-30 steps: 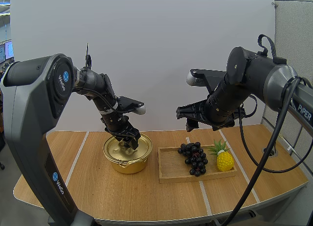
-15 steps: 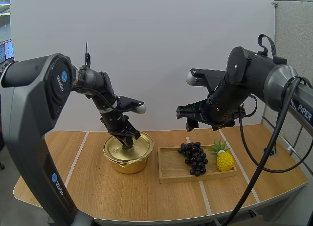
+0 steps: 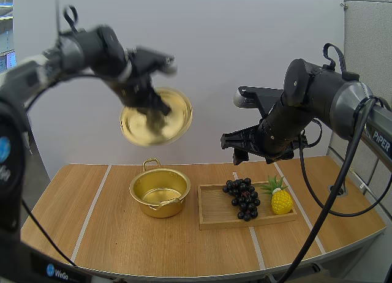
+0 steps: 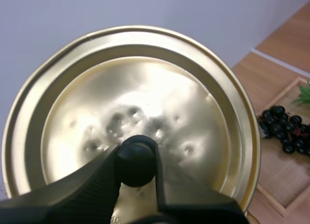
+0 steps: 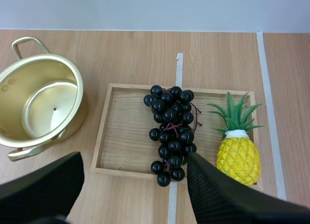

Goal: Open the pot, put the grape inside, and close it

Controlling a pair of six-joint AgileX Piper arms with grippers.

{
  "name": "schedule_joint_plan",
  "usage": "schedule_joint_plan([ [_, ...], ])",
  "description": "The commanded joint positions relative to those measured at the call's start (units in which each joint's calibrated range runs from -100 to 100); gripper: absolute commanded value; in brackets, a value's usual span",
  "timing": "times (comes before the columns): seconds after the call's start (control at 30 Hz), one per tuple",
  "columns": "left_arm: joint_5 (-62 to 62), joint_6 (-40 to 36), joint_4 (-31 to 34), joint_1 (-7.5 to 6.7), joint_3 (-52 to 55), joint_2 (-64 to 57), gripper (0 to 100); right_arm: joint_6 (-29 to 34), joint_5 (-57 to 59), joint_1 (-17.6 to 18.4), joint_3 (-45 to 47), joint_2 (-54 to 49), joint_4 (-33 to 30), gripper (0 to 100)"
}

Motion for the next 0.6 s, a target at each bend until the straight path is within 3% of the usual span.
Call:
schedule_joint_plan([
  [0.0,-1.6,-3.43,3.51,-0.18,-10.7,-4.36,0,-0.25,0.31,-0.22,-0.33,-0.36,-0.11,100],
  [0.23,-2.7,-8.11,8.26,-0.18,-26.27,-6.22,0,-0.25,-0.5,-0.22,-0.33,-0.36,1.86,100],
  [0.57,-10.52,-8.16,10.25,-0.18,-40.32,-6.22,0,-0.25,-6.75,-0.22,-0.33,-0.36,2.45,100],
])
